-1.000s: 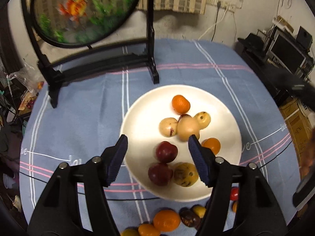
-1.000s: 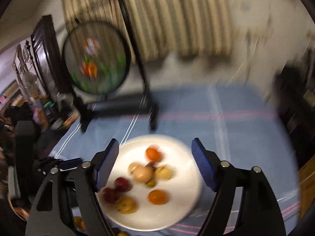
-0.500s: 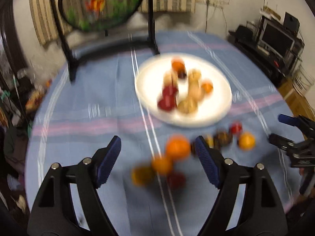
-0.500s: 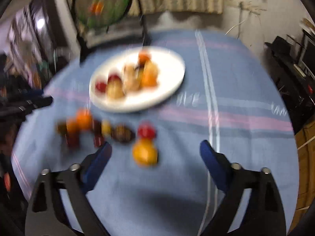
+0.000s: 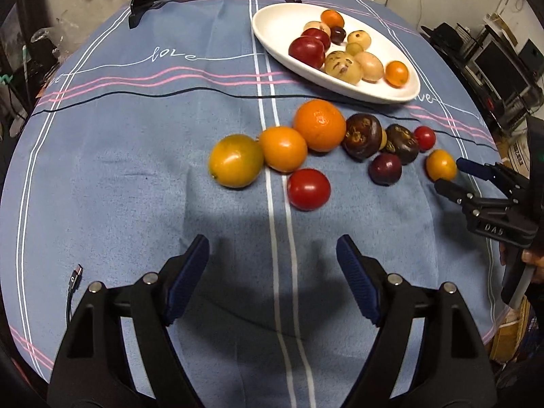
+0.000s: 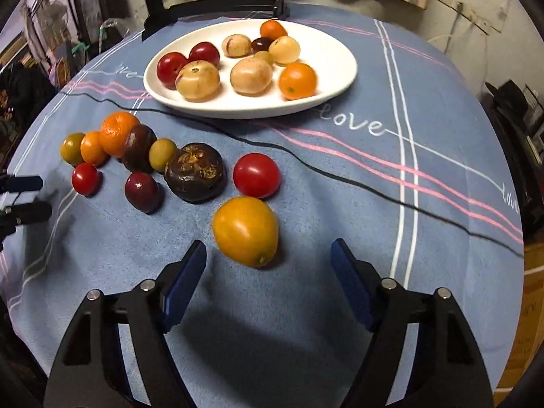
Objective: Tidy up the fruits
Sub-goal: 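Grasp a yellow-orange tomato with the right tool while the left grasps a red tomato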
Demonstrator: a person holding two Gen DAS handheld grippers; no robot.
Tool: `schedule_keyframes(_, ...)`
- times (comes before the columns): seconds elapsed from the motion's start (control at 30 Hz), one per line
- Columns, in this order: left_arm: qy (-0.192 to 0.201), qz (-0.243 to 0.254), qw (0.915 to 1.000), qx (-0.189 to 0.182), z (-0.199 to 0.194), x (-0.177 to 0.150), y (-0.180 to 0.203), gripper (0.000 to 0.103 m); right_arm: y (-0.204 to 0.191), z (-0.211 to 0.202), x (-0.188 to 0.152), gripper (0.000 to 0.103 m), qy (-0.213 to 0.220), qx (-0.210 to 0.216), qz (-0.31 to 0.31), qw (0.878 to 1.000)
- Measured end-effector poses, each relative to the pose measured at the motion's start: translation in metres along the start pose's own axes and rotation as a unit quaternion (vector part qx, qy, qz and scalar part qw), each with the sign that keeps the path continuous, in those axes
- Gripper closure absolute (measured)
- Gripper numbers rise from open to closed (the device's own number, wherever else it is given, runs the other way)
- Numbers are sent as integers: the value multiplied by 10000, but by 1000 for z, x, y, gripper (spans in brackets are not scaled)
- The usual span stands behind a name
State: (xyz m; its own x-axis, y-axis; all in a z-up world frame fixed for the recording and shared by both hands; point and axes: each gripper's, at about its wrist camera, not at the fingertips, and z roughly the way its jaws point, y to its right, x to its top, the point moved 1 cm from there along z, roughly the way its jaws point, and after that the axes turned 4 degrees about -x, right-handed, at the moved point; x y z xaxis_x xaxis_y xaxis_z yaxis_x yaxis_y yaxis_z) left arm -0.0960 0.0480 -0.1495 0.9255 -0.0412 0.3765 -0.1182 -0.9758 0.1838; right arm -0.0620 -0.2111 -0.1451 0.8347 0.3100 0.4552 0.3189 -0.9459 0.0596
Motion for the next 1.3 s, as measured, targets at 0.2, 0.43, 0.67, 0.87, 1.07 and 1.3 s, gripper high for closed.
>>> schedule_keyframes(0.2, -15, 38, 10000, -26, 12, 17, 15, 24, -8, 10, 7, 60, -123, 88, -345, 9993)
schedule_keyframes(0.43, -252, -168, 9995, -27, 37, 28, 20, 44, -7, 4, 9, 65, -86, 184, -422, 9989)
schedule_keyframes(0.67, -233, -278, 9993, 21, 41, 34, 21, 54, -5, -1, 5, 65, -71, 273, -271, 9992)
schedule_keyframes(0.87, -284, -108, 9995, -4, 39, 32, 26, 70, -6, -4, 0, 65, -82, 260, -211, 9994)
schedule_keyframes(1.07, -327, 354, 9984, 306, 32, 25, 44, 70, -7, -16, -7, 65, -35, 343, -49, 9994)
schedule_keyframes(1.3, -196, 741, 9963, 379, 19, 23, 62, 70, -15, -29, -15, 65, 28, 526, 145, 9985)
